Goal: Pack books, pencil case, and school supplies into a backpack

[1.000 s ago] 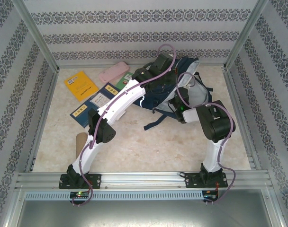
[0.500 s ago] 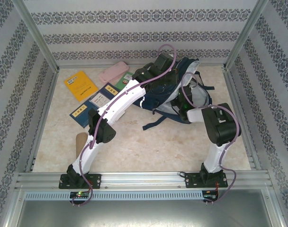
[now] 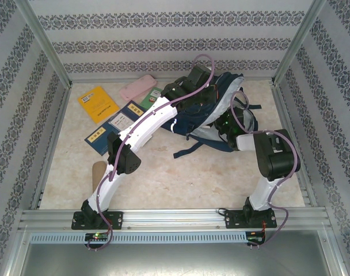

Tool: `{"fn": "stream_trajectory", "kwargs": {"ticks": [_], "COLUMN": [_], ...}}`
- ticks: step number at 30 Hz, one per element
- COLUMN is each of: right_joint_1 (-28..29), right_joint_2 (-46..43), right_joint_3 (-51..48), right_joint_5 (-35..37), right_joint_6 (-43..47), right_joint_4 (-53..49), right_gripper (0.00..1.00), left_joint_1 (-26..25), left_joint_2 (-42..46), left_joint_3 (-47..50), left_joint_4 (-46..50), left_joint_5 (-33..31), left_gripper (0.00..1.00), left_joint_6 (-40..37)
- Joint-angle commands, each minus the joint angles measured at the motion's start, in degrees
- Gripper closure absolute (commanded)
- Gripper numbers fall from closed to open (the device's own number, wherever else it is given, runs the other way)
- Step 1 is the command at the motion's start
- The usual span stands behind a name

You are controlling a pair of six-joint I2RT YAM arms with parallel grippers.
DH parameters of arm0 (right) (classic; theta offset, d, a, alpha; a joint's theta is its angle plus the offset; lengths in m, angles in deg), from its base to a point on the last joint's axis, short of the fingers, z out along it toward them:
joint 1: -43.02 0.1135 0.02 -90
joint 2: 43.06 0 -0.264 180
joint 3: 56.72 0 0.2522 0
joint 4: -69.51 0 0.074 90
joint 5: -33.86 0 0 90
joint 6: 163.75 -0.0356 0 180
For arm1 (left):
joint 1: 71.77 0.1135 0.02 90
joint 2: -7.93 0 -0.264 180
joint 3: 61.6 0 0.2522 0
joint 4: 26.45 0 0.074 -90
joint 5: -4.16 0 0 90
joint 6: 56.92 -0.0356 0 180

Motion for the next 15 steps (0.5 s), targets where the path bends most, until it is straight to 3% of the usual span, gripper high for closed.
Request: {"fn": "stream_trajectory", "kwargs": {"ticks": [1, 13, 15], "right_joint_1": [0.4, 6.0, 7.3], "right_joint_2": [2.7, 10.8, 11.2], "right_joint_3": [0.8, 7.5, 8.5], "right_joint_5": [-3.5, 0.6, 1.8], "right_joint_6": [-0.8, -3.9, -3.1], "right_joint_4": [4.1, 6.9, 6.4], "right_gripper": [0.97, 1.00, 0.95], "left_joint_1": [-0.9, -1.0, -1.0], "left_joint_2": [1.2, 1.5, 1.4], "left_joint_3": [-3.1, -3.1, -2.9], "left_joint_4": [-5.0, -5.0, -4.8], "left_joint_5": [1.9, 5.1, 5.0], "left_gripper": [1.00, 1.00, 1.00], "left_joint_6": [-0.3, -0.3, -0.2]}}
